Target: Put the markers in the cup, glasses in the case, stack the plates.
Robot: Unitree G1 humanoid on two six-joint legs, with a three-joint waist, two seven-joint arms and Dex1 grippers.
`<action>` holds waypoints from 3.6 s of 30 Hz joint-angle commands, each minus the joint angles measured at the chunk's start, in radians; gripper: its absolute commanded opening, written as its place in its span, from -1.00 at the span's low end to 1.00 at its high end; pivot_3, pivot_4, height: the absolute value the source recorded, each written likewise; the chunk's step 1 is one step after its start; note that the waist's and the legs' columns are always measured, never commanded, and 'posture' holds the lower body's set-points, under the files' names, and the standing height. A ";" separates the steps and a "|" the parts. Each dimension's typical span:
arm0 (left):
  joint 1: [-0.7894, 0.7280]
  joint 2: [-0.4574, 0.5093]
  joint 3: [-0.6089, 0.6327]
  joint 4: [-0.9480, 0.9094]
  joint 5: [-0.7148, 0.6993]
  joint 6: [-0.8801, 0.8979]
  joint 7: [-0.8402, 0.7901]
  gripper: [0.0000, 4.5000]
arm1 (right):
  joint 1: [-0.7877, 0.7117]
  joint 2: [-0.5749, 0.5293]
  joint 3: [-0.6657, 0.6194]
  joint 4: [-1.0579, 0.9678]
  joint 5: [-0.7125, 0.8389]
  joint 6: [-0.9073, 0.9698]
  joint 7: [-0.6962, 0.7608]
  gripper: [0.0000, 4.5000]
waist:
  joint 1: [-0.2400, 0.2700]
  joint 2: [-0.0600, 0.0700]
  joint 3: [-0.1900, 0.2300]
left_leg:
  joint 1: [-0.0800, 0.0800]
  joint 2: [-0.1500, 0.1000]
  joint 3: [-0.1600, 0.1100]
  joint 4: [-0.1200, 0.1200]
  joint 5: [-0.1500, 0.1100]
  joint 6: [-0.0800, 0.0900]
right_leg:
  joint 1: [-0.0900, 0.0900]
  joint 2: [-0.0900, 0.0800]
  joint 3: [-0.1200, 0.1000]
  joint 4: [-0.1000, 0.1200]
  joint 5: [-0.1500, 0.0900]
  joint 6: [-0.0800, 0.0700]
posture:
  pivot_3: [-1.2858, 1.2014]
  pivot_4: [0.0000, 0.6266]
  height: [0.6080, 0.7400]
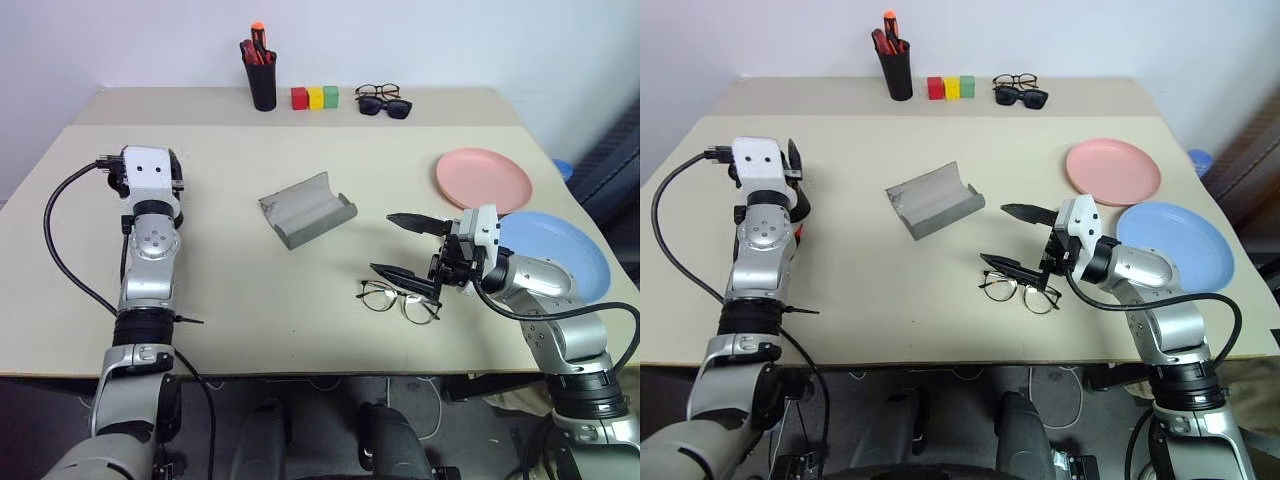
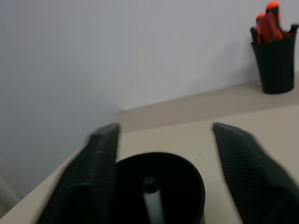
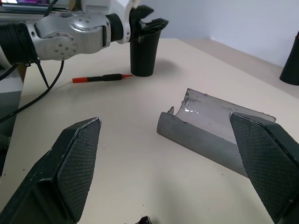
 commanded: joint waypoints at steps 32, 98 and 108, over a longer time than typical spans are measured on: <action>-0.017 0.421 -0.074 -0.209 -0.357 1.390 -0.447 0.40 | -0.011 0.016 -0.007 0.011 -0.006 -0.032 0.003 1.00 | -0.026 -0.003 0.002 | 0.007 0.001 0.000 -0.002 0.000 0.000 | 0.000 0.000 0.002 0.010 -0.007 -0.003 | 0.03 -0.52 1.00; -0.042 -0.020 0.008 0.123 0.152 -0.228 0.328 0.23 | -0.103 0.171 0.022 0.052 0.023 -0.108 0.011 1.00 | -0.002 -0.005 0.003 | 0.007 0.000 0.002 -0.002 0.000 0.000 | 0.001 0.000 0.002 0.008 -0.004 -0.001 | 0.03 -0.52 1.00; -0.063 -0.039 -0.161 -0.295 -0.098 0.311 -0.194 0.68 | -0.047 0.138 -0.013 0.010 0.016 -0.097 -0.032 1.00 | 0.001 -0.005 0.003 | 0.007 0.000 0.002 -0.002 0.000 0.000 | 0.001 0.000 0.002 0.008 -0.004 -0.001 | 0.03 -0.52 1.00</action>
